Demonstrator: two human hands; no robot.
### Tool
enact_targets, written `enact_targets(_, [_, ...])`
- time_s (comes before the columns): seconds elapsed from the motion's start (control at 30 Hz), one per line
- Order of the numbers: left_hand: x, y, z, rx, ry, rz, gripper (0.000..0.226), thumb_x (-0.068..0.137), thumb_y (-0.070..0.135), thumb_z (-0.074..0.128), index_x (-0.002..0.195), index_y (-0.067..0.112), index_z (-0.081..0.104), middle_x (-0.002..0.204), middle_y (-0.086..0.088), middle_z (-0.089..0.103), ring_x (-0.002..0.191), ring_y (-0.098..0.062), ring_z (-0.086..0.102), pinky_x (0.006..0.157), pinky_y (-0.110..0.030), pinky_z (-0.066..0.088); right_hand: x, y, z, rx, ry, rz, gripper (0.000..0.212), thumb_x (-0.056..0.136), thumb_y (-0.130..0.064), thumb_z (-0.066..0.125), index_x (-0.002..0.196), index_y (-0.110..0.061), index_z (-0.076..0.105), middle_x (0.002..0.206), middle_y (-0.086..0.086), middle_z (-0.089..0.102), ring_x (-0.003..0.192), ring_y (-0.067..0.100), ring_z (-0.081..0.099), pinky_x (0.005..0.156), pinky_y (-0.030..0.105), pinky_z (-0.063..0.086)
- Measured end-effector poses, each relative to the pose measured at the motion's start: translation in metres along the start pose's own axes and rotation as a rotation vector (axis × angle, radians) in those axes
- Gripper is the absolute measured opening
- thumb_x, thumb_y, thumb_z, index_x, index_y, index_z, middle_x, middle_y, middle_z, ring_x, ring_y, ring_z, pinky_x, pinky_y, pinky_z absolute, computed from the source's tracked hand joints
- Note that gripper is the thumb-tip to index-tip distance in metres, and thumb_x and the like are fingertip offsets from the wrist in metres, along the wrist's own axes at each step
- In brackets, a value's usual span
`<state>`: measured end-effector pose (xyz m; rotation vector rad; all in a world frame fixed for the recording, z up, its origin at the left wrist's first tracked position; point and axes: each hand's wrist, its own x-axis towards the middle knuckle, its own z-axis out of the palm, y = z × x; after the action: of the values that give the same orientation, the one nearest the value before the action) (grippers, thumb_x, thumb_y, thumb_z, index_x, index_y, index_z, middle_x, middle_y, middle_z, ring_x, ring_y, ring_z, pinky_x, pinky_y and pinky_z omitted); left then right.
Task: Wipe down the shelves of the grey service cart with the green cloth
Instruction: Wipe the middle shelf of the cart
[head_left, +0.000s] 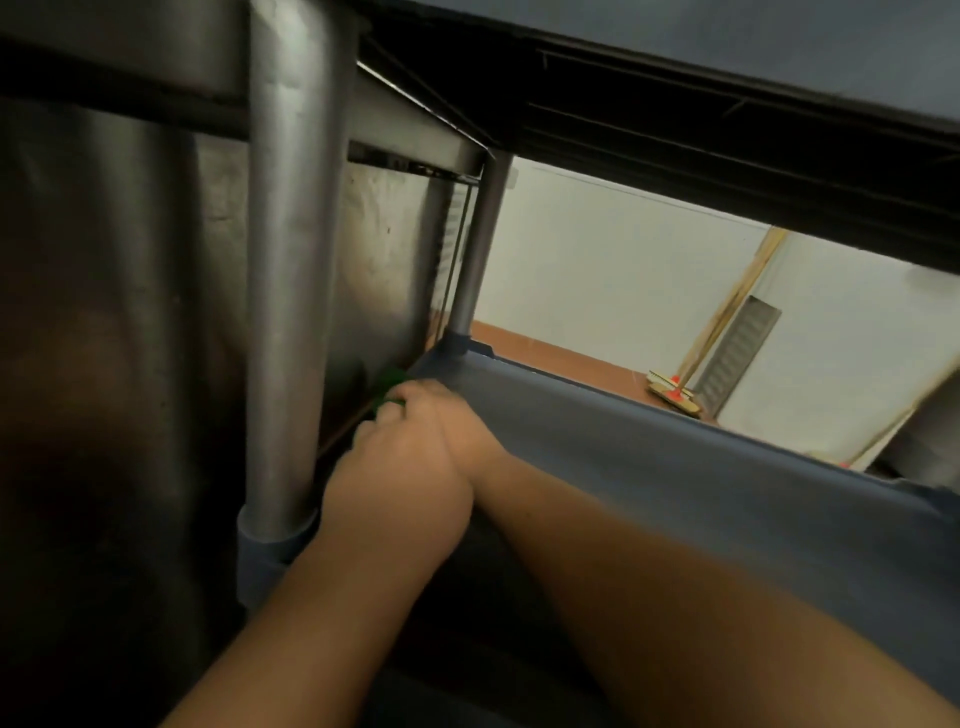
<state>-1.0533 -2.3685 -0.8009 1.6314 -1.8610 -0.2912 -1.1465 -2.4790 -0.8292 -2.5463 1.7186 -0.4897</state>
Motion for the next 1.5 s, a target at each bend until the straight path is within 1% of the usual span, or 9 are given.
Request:
enact_targets(0.1, [-0.01, 0.014, -0.004, -0.047, -0.012, -0.006, 0.034, 0.085, 0.014, 0.048, 0.118, 0.018, 0.043, 0.113, -0.006, 0.049, 0.108, -0.028, 0.049, 0.086, -0.04, 0.044, -0.023, 0.022, -0.008, -0.035, 0.042, 0.018, 0.019, 0.092, -0.032, 0.054, 0.109, -0.026, 0.057, 0.114, 0.004, 0.058, 0.103, 0.029, 0.057, 0.087, 0.043, 0.049])
enact_targets(0.33, [-0.034, 0.074, 0.038, -0.009, -0.19, 0.107, 0.027, 0.087, 0.016, 0.04, 0.113, 0.023, 0.043, 0.116, -0.001, 0.05, 0.112, -0.024, 0.046, 0.085, -0.04, 0.045, -0.148, 0.143, -0.064, -0.056, 0.073, 0.276, 0.033, 0.101, -0.019, 0.042, 0.132, -0.019, 0.053, 0.133, 0.012, 0.052, 0.113, 0.036, 0.052, 0.098, 0.044, 0.044])
enact_targets(0.53, [-0.07, 0.171, 0.091, -0.003, -0.269, 0.261, 0.02, 0.089, 0.022, 0.044, 0.108, 0.026, 0.045, 0.106, 0.003, 0.05, 0.103, -0.021, 0.049, 0.084, -0.045, 0.049, -0.316, 0.257, -0.141, -0.138, 0.093, 0.584, 0.03, 0.101, -0.015, 0.046, 0.129, -0.018, 0.056, 0.126, 0.012, 0.056, 0.113, 0.033, 0.054, 0.097, 0.037, 0.043])
enact_targets(0.63, [-0.083, 0.212, 0.115, -0.014, -0.273, 0.323, 0.024, 0.089, 0.018, 0.049, 0.114, 0.022, 0.049, 0.109, -0.001, 0.054, 0.102, -0.023, 0.051, 0.084, -0.04, 0.047, -0.405, 0.304, -0.178, -0.186, 0.116, 0.759, 0.027, 0.1, -0.016, 0.049, 0.125, -0.021, 0.058, 0.127, 0.009, 0.056, 0.116, 0.031, 0.054, 0.101, 0.037, 0.042])
enact_targets(0.73, [-0.089, 0.235, 0.129, 0.004, -0.327, 0.368, 0.034, 0.092, 0.021, 0.05, 0.126, 0.024, 0.046, 0.114, -0.001, 0.053, 0.101, -0.021, 0.052, 0.08, -0.036, 0.046, -0.478, 0.335, -0.209, -0.228, 0.152, 0.925, 0.026, 0.099, -0.017, 0.049, 0.123, -0.024, 0.058, 0.127, 0.008, 0.056, 0.112, 0.029, 0.057, 0.1, 0.039, 0.045])
enact_targets(0.87, [-0.095, 0.239, 0.134, 0.023, -0.359, 0.365, 0.034, 0.092, 0.021, 0.053, 0.126, 0.026, 0.047, 0.112, 0.001, 0.055, 0.1, -0.019, 0.054, 0.082, -0.036, 0.048, -0.532, 0.347, -0.228, -0.247, 0.159, 1.08, 0.025, 0.1, -0.02, 0.045, 0.121, -0.031, 0.054, 0.124, 0.005, 0.053, 0.103, 0.026, 0.056, 0.091, 0.044, 0.051])
enact_targets(1.07, [-0.081, 0.198, 0.108, -0.023, -0.335, 0.326, 0.035, 0.089, 0.018, 0.056, 0.123, 0.026, 0.051, 0.119, -0.004, 0.058, 0.107, -0.024, 0.055, 0.089, -0.044, 0.049, -0.491, 0.317, -0.203, -0.231, 0.27, 1.082, 0.023, 0.1, -0.017, 0.045, 0.115, -0.03, 0.057, 0.128, 0.009, 0.053, 0.109, 0.033, 0.055, 0.095, 0.05, 0.05])
enact_targets(1.3, [-0.049, 0.114, 0.044, -0.004, -0.314, 0.249, 0.029, 0.093, 0.032, 0.046, 0.121, 0.04, 0.043, 0.116, 0.01, 0.056, 0.099, -0.014, 0.056, 0.084, -0.042, 0.051, -0.338, 0.191, -0.131, -0.16, 0.212, 0.689, 0.018, 0.097, -0.016, 0.047, 0.109, -0.022, 0.059, 0.117, 0.012, 0.058, 0.1, 0.042, 0.056, 0.088, 0.046, 0.048])
enact_targets(1.5, [-0.032, 0.052, -0.006, -0.094, -0.147, 0.162, 0.028, 0.09, 0.023, 0.046, 0.116, 0.032, 0.045, 0.111, 0.003, 0.059, 0.101, -0.019, 0.055, 0.087, -0.044, 0.049, -0.189, 0.026, -0.066, -0.102, 0.068, 0.35, 0.02, 0.096, -0.019, 0.05, 0.116, -0.024, 0.051, 0.123, 0.006, 0.05, 0.108, 0.034, 0.052, 0.092, 0.047, 0.046])
